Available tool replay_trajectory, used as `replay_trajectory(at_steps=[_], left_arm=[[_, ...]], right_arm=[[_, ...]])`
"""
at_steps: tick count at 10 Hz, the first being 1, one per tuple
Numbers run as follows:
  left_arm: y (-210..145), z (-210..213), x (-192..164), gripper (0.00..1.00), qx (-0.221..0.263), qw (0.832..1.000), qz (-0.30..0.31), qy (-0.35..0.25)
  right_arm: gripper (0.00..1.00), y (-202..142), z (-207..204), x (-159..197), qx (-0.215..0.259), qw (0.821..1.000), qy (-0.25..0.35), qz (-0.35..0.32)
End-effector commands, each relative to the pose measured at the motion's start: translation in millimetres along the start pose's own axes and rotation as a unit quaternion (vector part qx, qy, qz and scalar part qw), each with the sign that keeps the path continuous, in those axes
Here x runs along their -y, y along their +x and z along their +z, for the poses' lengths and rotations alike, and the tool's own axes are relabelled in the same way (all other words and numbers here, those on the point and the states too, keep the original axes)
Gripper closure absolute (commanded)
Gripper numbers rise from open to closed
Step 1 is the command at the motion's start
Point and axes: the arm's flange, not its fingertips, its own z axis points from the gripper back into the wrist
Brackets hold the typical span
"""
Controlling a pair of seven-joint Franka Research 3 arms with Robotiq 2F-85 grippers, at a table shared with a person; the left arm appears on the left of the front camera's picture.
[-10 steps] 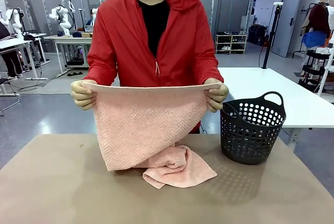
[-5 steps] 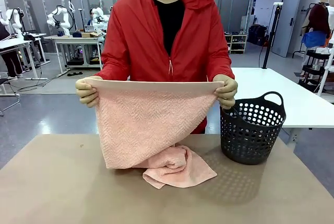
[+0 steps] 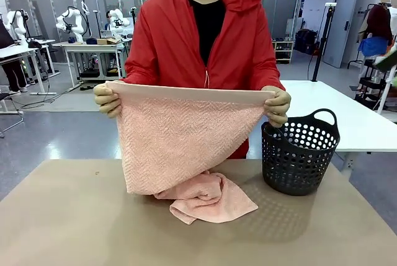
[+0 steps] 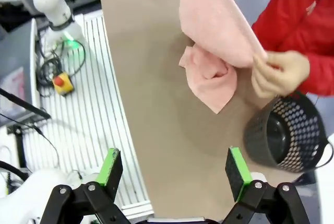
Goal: Fold the towel.
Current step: Grab the top end of the 100 cm Hotel Towel extended by the human.
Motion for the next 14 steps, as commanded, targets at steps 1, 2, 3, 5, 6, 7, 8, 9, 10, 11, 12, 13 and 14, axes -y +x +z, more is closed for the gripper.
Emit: replay_trajectory(at_steps=[1, 2, 3, 5, 6, 7, 8, 9, 10, 11, 12, 13, 14], left_arm=[[13.2, -35.5, 12.2, 0.00, -0.043, 0.996, -0.057, 0.048], [27.0, -48.7, 17.9, 0.00, -0.059, 0.993, -0.084, 0.063], [37.2, -56.8, 25.3, 0.00, -0.066, 0.992, -0.095, 0.056], [43.1, -57.1, 25.3, 0.00, -0.051, 0.994, -0.085, 0.044], [46.2, -57.1, 28.3, 0.00, -0.062, 0.991, -0.109, 0.045], [46.2, -57.1, 28.3, 0.00, -0.062, 0.991, -0.109, 0.045], [46.2, -57.1, 28.3, 0.00, -0.062, 0.991, -0.109, 0.045], [46.2, -57.1, 28.3, 0.00, -0.062, 0.991, -0.109, 0.045], [44.6, -58.8, 28.5, 0.00, -0.058, 0.992, -0.110, 0.033], [59.8, -57.1, 39.7, 0.00, -0.065, 0.988, -0.134, 0.051], [91.7, -63.2, 41.5, 0.00, -0.068, 0.987, -0.138, 0.054], [114.2, -67.8, 38.7, 0.00, -0.088, 0.984, -0.139, 0.065], [136.1, -69.8, 38.1, 0.00, -0.105, 0.981, -0.143, 0.077]], right_arm=[[0.00, 18.7, -22.7, -2.4, -0.036, 0.998, -0.018, 0.050], [0.00, 33.1, -32.4, -6.6, -0.062, 0.995, -0.027, 0.075], [0.00, 44.5, -35.7, -6.6, -0.070, 0.994, -0.031, 0.080], [0.00, 46.9, -32.4, -2.0, -0.071, 0.994, -0.037, 0.079], [0.00, 50.4, -36.5, -11.7, -0.063, 0.994, -0.024, 0.091], [0.00, 50.4, -36.5, -11.7, -0.063, 0.994, -0.024, 0.091], [0.00, 50.4, -36.5, -11.7, -0.063, 0.994, -0.024, 0.091], [0.00, 50.4, -36.5, -11.7, -0.063, 0.994, -0.024, 0.091], [0.00, 50.3, -36.1, -9.1, -0.060, 0.993, -0.021, 0.103], [0.00, 68.4, -42.3, -16.6, -0.071, 0.987, -0.043, 0.136], [0.00, 97.3, -54.4, -9.9, -0.101, 0.981, -0.056, 0.158], [0.00, 115.9, -61.7, -3.9, -0.128, 0.974, -0.070, 0.171], [0.00, 131.5, -67.4, 1.2, -0.150, 0.968, -0.087, 0.181]])
